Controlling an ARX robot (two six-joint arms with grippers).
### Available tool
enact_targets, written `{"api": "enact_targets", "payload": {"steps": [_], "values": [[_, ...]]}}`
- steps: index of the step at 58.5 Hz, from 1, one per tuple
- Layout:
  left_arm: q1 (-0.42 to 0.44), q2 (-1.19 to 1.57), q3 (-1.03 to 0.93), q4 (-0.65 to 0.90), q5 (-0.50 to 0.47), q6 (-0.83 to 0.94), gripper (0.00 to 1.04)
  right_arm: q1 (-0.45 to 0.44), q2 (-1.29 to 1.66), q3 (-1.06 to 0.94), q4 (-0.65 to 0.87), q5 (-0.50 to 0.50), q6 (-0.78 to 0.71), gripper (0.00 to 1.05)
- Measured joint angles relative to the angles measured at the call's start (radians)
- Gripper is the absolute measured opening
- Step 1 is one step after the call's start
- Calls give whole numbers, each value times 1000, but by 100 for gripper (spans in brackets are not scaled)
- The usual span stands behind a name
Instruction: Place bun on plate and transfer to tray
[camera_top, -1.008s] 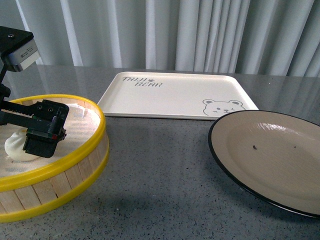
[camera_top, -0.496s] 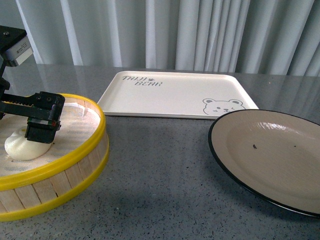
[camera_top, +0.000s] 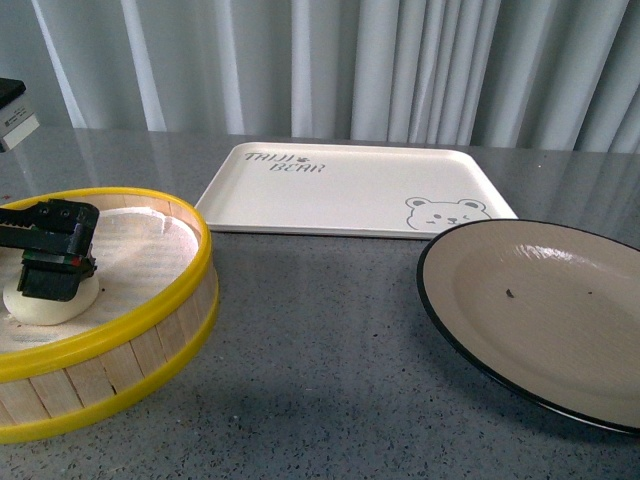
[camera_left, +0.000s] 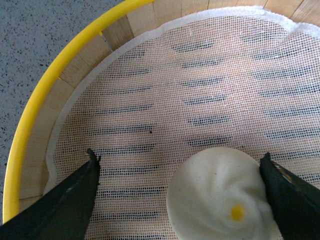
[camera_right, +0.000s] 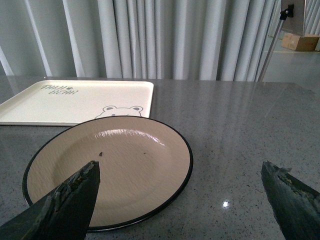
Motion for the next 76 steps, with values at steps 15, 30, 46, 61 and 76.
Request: {"api": "enact_targets", "payload": {"steps": [15, 30, 46, 61, 76], "values": [[8, -14, 0, -21, 16, 0, 47, 0, 0, 0, 0, 0, 0, 96], [11, -45, 0, -36, 17, 0, 10, 0, 0, 0, 0, 0, 0, 96], [-15, -97, 13, -57, 23, 0, 4, 0, 0, 0, 0, 0, 0, 96], [-89, -121, 56, -59, 30, -19, 4, 0, 0, 0, 0, 0, 0, 96], [-267, -87, 205, -15, 10, -40, 4, 0, 0, 0, 0, 0, 0, 96]]}}
